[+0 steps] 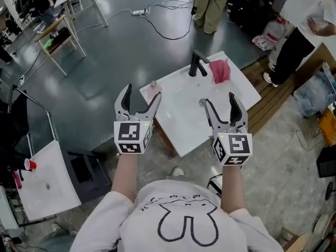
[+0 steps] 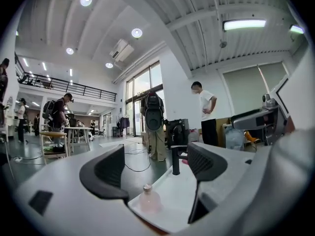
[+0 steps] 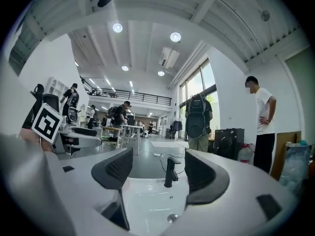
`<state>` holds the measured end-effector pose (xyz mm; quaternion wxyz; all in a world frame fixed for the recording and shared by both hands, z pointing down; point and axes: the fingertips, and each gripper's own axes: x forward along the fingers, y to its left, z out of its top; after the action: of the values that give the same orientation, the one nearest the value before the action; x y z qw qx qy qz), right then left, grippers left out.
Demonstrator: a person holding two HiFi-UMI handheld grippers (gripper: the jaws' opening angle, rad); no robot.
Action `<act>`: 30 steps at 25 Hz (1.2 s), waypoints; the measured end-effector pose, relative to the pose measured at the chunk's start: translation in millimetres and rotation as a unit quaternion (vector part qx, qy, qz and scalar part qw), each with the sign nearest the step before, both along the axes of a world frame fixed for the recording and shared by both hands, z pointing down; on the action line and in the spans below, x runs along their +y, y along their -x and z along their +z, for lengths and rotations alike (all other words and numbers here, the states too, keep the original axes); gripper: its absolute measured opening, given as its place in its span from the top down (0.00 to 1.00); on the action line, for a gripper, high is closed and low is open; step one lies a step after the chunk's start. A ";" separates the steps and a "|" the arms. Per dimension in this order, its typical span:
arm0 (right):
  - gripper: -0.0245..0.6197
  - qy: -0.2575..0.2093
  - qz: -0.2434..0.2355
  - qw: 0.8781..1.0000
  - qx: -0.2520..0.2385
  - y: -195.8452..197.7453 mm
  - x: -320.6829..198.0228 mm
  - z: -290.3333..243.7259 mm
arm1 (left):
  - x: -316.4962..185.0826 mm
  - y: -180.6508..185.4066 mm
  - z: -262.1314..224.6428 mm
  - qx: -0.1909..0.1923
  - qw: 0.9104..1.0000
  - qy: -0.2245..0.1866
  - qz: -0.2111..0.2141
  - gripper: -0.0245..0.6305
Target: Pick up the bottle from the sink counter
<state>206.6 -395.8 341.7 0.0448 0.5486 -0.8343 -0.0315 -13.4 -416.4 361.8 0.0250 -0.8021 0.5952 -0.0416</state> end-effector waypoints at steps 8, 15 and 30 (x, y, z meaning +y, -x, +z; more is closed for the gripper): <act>0.46 0.024 -0.015 1.000 -0.011 -20.4 -38.1 25.6 | -25.4 -14.8 28.2 -0.009 0.999 0.033 -0.018 0.35; 0.46 0.057 -0.021 0.998 -0.015 -10.9 -50.6 59.3 | -38.3 -16.8 57.9 -0.017 0.998 0.066 -0.011 0.35; 0.46 0.114 -0.002 0.993 -0.014 6.1 -70.6 106.3 | -93.4 -9.7 127.1 -0.024 0.991 0.127 0.021 0.35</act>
<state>200.5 -466.3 448.0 0.0957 0.5389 -0.8339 0.0713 -3.8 -509.8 489.0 -0.0619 -0.8098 0.5674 -0.1356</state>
